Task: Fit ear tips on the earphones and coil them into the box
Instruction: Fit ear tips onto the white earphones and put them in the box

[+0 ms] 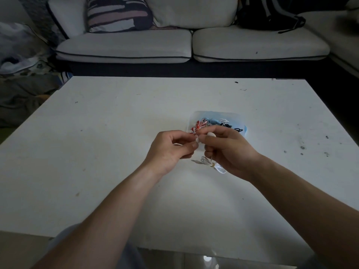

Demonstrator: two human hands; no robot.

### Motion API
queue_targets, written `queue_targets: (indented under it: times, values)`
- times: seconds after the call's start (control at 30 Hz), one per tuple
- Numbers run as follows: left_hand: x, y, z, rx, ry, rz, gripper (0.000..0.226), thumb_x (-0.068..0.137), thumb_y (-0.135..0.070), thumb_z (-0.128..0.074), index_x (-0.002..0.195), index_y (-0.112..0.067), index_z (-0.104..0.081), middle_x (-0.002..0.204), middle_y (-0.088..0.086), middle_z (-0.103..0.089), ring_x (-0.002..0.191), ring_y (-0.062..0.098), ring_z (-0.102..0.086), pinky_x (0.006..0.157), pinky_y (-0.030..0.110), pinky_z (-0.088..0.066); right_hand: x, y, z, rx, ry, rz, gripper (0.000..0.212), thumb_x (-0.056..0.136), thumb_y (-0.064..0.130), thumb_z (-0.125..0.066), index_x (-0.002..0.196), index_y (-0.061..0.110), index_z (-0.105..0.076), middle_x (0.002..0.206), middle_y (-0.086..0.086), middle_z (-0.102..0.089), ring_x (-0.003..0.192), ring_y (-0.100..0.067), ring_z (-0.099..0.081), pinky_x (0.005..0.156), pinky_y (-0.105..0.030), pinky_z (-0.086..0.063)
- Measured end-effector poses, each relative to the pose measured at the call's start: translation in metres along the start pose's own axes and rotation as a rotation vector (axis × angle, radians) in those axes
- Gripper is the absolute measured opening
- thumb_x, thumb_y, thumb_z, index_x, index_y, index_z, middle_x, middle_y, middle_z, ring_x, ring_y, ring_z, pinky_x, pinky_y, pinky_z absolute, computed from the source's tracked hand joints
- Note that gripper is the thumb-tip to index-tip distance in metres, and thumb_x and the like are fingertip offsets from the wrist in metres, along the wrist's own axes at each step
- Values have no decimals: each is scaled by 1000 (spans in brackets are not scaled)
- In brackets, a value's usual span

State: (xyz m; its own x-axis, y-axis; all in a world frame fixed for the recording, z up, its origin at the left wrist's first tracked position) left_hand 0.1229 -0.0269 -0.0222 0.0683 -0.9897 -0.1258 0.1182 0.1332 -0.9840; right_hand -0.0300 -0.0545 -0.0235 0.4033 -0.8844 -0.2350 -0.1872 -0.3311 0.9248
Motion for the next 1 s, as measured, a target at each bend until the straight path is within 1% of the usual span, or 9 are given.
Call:
queue_targets:
  times: [0.07, 0.13, 0.23, 0.4, 0.53, 0.63, 0.73, 0.83, 1.0]
  values:
    - [-1, 1, 0, -7, -6, 9, 9, 84, -6, -76, 92, -9, -76, 82, 8, -69, 70, 16, -67, 70, 22, -57, 0, 1, 2, -125, -17, 24, 8, 92, 0, -64, 93, 4, -71, 78, -14, -55, 56, -16, -47, 58, -27, -43]
    - [-2, 0, 0, -23, -11, 26, 9, 83, -6, -77, 91, -11, -76, 79, 5, -69, 70, 16, -68, 69, 22, -57, 0, 2, 4, -191, -41, 43, 8, 94, 4, -64, 92, 4, -71, 76, -14, -57, 55, -14, -49, 58, -26, -45]
    - [-2, 0, 0, -76, -14, 70, 11, 83, -6, -76, 92, -12, -74, 77, 4, -72, 68, 16, -70, 67, 23, -57, 1, 1, 7, -158, -63, 41, 10, 96, 4, -61, 92, 1, -69, 73, -9, -60, 56, -12, -50, 57, -23, -47]
    - [-2, 2, -2, -372, -12, 152, 15, 84, 6, -68, 88, -7, -70, 75, 6, -72, 70, 16, -70, 68, 21, -56, 0, 1, 4, -74, -46, 34, 12, 96, 3, -59, 88, 1, -68, 73, -8, -63, 58, -12, -55, 57, -23, -49]
    - [-3, -2, 0, -528, -2, 174, 17, 89, 10, -59, 92, -3, -70, 87, 12, -75, 79, 19, -73, 74, 22, -59, -1, 3, 5, -21, -60, 46, 13, 96, 2, -59, 87, 2, -67, 74, -9, -63, 58, -12, -57, 57, -22, -51]
    - [-4, -3, 1, -547, -13, 183, 19, 90, 12, -56, 94, -3, -68, 88, 12, -75, 82, 21, -74, 74, 22, -59, -1, 5, 4, -9, -54, 64, 14, 96, 3, -58, 85, 2, -68, 74, -9, -63, 58, -13, -57, 57, -22, -51]
    - [-5, -3, 0, -530, -18, 180, 17, 88, 11, -59, 94, -3, -67, 86, 12, -75, 80, 21, -74, 71, 22, -59, -2, 5, 3, -37, -44, 76, 14, 95, 2, -59, 85, 2, -68, 75, -10, -64, 59, -13, -57, 58, -23, -51]
    - [-5, -4, 0, -519, -15, 179, 17, 87, 11, -61, 93, -4, -66, 86, 11, -75, 79, 21, -74, 71, 21, -59, -2, 5, 2, -74, -31, 87, 13, 95, 2, -61, 85, 3, -70, 74, -8, -64, 60, -13, -58, 59, -23, -51]
    - [-6, -6, 0, -511, -9, 176, 16, 87, 10, -62, 92, -5, -66, 84, 10, -75, 79, 21, -74, 71, 21, -59, -3, 6, 2, -92, -51, 117, 10, 95, 2, -61, 89, -1, -68, 73, -9, -63, 59, -12, -58, 58, -21, -51]
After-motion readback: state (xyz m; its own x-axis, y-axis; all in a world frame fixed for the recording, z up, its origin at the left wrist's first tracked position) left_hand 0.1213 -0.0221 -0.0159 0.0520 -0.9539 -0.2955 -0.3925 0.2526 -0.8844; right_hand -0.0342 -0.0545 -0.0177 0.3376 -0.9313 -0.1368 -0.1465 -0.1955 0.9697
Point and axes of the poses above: each hand's wrist, its own x-axis towards the middle knuckle, its own z-axis out of the back of the hand, y = z × x, the point moved 5 cm from there along x, towards the middle knuckle
